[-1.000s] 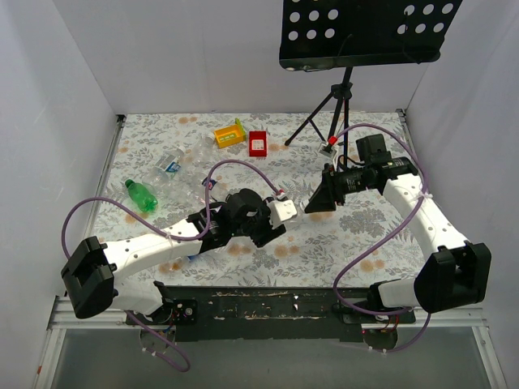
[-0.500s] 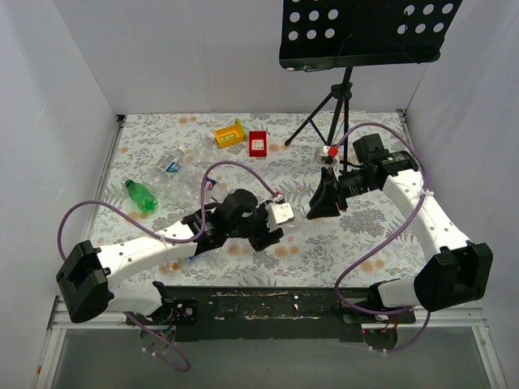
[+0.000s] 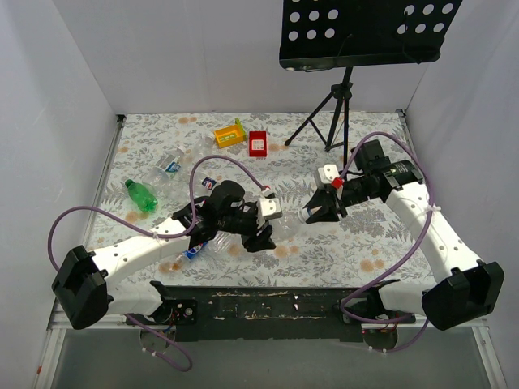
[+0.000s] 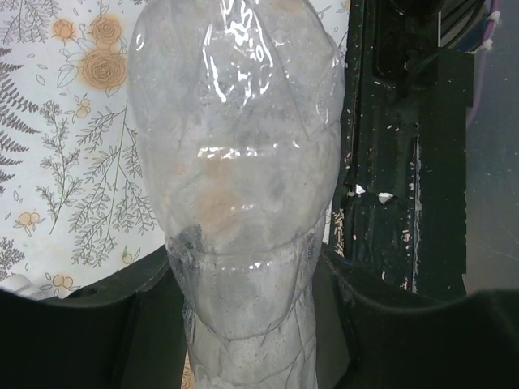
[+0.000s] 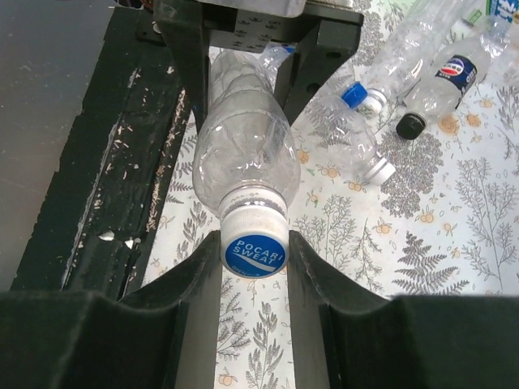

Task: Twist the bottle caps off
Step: Unscrew the bottle cap from the plastic bottle.

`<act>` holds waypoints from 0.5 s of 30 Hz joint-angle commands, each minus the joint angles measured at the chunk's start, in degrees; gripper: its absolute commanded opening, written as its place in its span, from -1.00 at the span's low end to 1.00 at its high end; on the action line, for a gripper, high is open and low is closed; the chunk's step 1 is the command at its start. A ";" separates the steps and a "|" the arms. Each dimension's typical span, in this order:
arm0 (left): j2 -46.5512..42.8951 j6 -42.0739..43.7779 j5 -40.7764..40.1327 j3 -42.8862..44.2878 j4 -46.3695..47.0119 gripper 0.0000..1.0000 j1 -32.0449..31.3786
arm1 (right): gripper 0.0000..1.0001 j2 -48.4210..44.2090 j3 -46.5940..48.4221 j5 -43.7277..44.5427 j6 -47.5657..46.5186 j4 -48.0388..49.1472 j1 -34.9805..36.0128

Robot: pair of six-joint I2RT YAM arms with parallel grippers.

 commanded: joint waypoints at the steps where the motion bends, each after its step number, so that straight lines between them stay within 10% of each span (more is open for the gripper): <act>1: -1.13 0.48 -1.03 1.41 0.70 -0.94 0.48 | -0.32 -0.75 -2.03 4.12 6.74 5.54 -0.28; 6: -1.66 1.18 -4.64 1.68 -0.70 -0.92 0.48 | 0.54 -2.86 -2.21 6.57 21.33 13.54 -0.28; 15: -4.12 2.06 -7.28 0.62 -3.16 -0.92 0.39 | 0.76 -3.65 1.74 6.84 26.63 9.95 -2.12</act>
